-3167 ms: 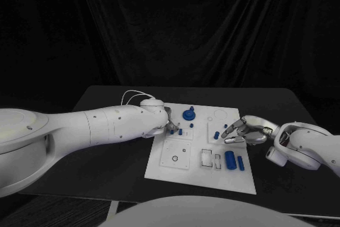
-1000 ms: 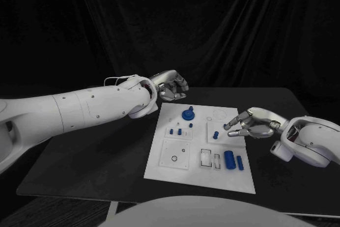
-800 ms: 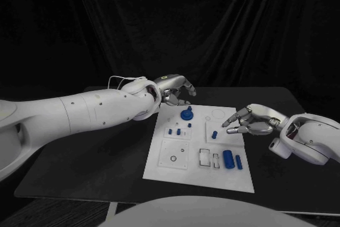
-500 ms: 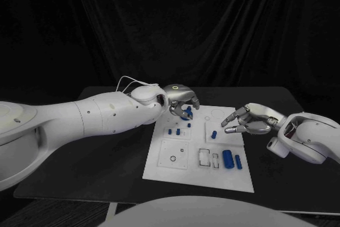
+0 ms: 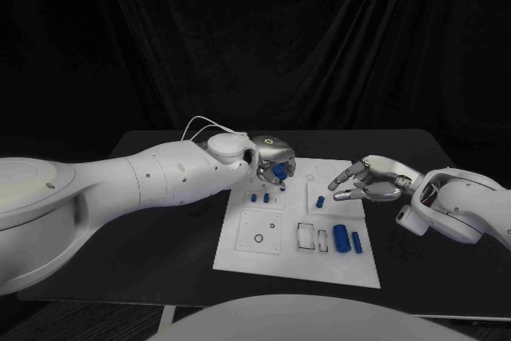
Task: Assemble the parts on the task board
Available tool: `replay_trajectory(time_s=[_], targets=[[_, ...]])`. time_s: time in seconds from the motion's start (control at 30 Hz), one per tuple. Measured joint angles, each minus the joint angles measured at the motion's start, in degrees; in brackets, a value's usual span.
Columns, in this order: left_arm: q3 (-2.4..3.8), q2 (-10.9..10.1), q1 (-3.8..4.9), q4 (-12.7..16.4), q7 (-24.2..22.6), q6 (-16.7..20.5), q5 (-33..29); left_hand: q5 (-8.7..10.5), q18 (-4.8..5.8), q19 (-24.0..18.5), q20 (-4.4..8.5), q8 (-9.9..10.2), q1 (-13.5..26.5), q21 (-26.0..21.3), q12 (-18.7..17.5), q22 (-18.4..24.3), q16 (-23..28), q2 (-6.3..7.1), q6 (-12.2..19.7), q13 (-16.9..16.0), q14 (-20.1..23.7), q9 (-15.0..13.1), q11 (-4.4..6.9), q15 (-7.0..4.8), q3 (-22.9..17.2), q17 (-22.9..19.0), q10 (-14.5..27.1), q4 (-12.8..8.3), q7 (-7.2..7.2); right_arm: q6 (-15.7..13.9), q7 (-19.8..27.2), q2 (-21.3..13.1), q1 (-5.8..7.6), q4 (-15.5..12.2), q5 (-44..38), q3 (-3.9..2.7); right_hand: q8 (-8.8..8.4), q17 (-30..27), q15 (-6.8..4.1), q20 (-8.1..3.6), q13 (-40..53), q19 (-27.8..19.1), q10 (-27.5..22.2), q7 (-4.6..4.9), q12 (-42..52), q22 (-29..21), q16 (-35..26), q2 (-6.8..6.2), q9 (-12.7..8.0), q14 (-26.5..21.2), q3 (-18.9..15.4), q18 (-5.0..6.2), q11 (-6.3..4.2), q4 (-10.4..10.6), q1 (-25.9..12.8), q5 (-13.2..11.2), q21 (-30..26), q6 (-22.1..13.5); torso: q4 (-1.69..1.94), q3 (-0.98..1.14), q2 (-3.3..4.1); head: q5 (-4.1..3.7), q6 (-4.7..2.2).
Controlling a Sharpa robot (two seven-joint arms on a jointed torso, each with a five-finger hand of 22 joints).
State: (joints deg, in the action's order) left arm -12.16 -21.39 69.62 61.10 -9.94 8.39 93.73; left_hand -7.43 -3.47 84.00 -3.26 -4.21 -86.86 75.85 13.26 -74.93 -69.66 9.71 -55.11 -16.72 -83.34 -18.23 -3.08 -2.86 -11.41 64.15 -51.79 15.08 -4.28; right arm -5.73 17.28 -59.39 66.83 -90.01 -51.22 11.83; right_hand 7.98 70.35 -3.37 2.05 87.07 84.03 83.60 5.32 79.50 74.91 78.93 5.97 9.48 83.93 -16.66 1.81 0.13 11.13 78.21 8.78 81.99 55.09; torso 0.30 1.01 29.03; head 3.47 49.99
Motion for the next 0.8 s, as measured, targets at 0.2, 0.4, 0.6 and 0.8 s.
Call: replay_trajectory(time_s=[0.2,0.4,0.6,0.8], targets=[[0.02,1.39,-0.47,-1.58,0.77,-1.36,0.57,-1.77,0.0,0.0,0.0,-0.67,-0.22,-0.22,0.89,0.0,-0.45,-0.22,-1.2,-0.09,0.0,0.0,0.31,0.0,-0.56,-0.02,-1.37,-0.55,-0.02,0.4,0.0,0.12,-0.35,0.41,0.0,0.0,0.0,0.06,0.01,0.0,0.0,0.0,0.0,0.0,0.0,0.0,0.0,0.0,0.0,0.0,0.0,0.0,0.0,0.0,0.0,0.0,0.0,0.0,-0.01,0.03,-0.06,-0.16,0.0],[0.01,2.52,-0.86,-3.39,1.4,-2.43,0.83,-3.53,-0.01,0.0,0.0,-0.66,-0.22,-0.74,1.59,0.01,-0.45,-0.22,-1.41,-0.63,0.22,-0.05,0.2,0.22,-1.11,-0.55,-2.06,-1.1,0.18,0.69,0.0,-0.02,-0.42,0.49,0.0,0.0,0.0,0.15,0.01,0.0,0.0,0.0,0.0,0.0,0.0,0.0,0.0,0.0,0.0,0.0,0.0,0.0,0.0,0.0,0.0,0.0,0.0,0.0,-0.01,0.04,-0.08,-0.14,0.0],[0.01,3.49,-1.33,-4.77,1.95,-3.27,0.95,-4.0,-0.02,-0.01,0.0,-0.22,-0.48,-1.41,2.0,0.01,-0.47,0.03,-0.85,-1.1,0.64,0.0,0.2,0.2,-1.59,-0.81,-2.06,-1.59,0.72,0.9,-0.01,-0.03,-0.45,0.54,0.0,0.01,0.0,0.15,0.01,0.0,0.0,0.0,0.0,0.0,0.0,0.04,0.0,0.0,0.0,0.0,0.0,0.0,0.0,0.0,0.0,0.0,0.0,0.0,-0.01,0.04,-0.1,-0.2,0.0],[0.03,4.22,-1.9,-6.04,2.59,-4.24,1.02,-4.0,-0.02,-0.01,0.0,0.16,-0.28,-1.41,2.44,0.01,-1.96,0.23,0.38,-2.14,0.64,0.24,-0.01,0.2,-1.9,0.26,-2.26,-1.89,1.54,1.09,-0.01,0.07,-0.46,0.65,0.0,0.01,0.0,0.15,0.02,0.0,0.0,0.0,0.0,0.0,0.0,0.04,0.0,0.0,0.0,0.0,0.0,0.0,0.0,0.0,0.0,0.0,0.0,0.0,-0.01,0.05,-0.1,-0.24,0.0]])
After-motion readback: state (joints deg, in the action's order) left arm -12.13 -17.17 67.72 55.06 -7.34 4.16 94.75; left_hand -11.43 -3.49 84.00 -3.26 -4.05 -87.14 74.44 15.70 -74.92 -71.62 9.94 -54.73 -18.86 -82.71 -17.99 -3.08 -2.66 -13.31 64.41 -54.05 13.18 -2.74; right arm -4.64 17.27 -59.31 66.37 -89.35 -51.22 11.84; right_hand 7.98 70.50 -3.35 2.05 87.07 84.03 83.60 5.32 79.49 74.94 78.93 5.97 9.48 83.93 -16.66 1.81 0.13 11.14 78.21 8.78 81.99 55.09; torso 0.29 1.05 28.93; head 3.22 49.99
